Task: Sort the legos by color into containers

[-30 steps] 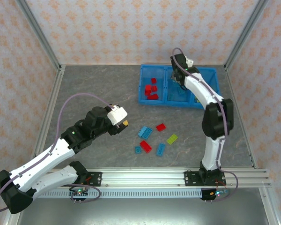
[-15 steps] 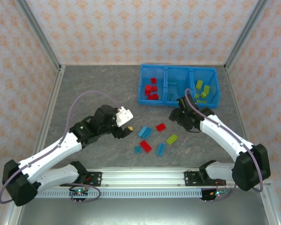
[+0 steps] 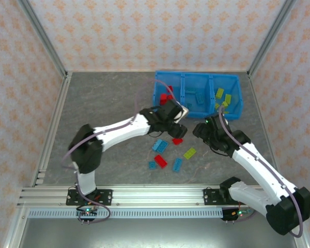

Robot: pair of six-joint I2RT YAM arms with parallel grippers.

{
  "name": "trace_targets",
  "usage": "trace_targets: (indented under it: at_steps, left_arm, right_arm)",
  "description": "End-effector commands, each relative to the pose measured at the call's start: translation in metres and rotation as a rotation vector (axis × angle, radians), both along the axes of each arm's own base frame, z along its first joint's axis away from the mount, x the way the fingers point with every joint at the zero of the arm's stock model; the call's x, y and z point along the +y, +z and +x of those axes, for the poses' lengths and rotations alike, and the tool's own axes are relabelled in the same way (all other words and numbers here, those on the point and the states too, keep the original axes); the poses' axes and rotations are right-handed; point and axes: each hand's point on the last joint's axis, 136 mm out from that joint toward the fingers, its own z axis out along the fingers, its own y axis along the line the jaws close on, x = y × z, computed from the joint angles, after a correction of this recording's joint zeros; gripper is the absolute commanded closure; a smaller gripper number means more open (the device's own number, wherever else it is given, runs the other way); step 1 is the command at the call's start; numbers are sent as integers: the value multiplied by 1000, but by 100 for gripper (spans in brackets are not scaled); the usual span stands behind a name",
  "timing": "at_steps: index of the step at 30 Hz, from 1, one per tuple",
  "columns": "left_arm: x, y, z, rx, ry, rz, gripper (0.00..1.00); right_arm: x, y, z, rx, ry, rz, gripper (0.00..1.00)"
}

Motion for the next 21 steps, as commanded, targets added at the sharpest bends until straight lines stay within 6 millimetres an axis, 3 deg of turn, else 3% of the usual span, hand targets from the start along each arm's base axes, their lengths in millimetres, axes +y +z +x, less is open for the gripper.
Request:
trace_targets:
  at_steps: [1, 7, 13, 17, 21]
  left_arm:
    - [-10, -32, -3, 57, -49, 77, 31]
    - [-22, -66, -4, 95, -67, 140, 34]
    - [-13, -86, -11, 121, -71, 218, 56]
    - [-8, -87, -15, 118, -70, 228, 72]
    - [-10, -70, -11, 80, -65, 196, 73]
  right_arm:
    - [-18, -2, -12, 5, -14, -77, 26]
    - [-20, -4, -16, 6, -16, -80, 26]
    - [-19, -2, -15, 0, -9, -74, 26]
    - [-18, 1, -14, -6, -9, -68, 26]
    - [-15, 4, -14, -8, -6, -53, 26]
